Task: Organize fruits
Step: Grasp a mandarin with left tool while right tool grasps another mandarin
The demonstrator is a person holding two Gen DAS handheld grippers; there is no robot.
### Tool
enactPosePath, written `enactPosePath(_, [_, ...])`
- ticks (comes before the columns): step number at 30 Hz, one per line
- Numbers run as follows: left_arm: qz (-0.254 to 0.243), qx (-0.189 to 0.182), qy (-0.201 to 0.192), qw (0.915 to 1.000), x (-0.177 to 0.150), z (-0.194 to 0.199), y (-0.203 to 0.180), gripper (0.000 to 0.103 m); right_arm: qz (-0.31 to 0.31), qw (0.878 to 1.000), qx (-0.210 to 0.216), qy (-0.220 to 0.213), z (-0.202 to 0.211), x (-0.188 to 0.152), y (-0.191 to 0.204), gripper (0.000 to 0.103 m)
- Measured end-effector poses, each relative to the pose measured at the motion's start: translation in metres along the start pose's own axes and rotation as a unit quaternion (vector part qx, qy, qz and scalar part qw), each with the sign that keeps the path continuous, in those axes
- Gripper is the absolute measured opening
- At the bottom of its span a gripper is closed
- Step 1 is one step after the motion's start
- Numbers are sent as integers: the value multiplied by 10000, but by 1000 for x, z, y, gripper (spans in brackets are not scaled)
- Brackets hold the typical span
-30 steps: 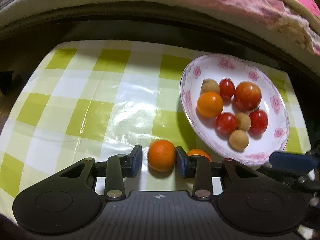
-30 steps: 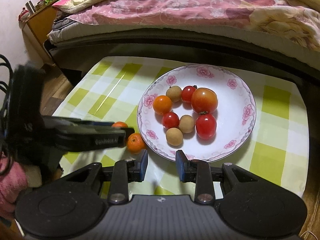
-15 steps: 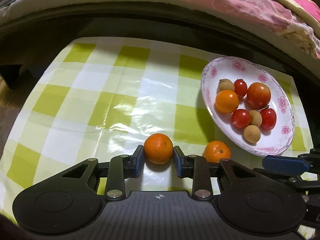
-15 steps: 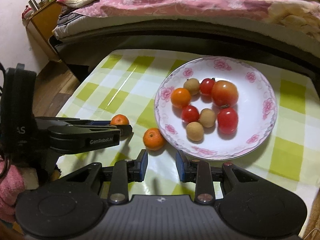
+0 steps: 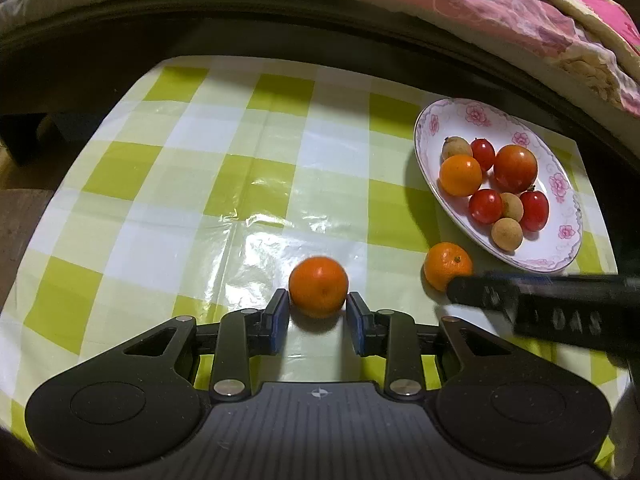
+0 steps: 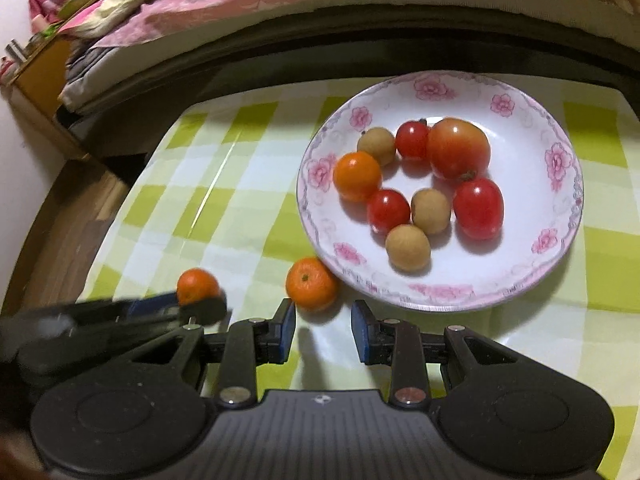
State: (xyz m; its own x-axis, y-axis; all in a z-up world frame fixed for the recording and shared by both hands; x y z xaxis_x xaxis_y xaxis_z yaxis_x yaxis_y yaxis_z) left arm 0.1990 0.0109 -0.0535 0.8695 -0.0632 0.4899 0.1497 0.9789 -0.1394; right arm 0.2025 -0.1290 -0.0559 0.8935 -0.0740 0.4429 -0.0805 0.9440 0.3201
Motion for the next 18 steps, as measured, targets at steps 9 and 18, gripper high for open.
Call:
enactPosePath(9, [-4,-86,-22,10000,0,0,3,39,-23,9995,-274,-151,-18,10,21,43])
enactPosePath(18, [195,-143,-156,9996,5,6,10,44,265,9991,-283,-194,-1,-3,6,39])
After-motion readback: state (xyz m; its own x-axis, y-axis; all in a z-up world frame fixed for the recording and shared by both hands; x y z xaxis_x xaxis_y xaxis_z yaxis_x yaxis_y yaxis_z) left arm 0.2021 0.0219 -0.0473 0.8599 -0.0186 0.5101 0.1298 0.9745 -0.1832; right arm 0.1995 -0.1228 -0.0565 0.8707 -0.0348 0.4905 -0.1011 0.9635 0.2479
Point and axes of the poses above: each gripper's, at about its wrist camera, not at the fingertips, and z roughly against the way its jaws point, y to its left, x to its top, the point moved 4 cm from there along -z, roughly the way its jaws point, and after that the axes turned 1 degree about -x, right-handed, at the moved point
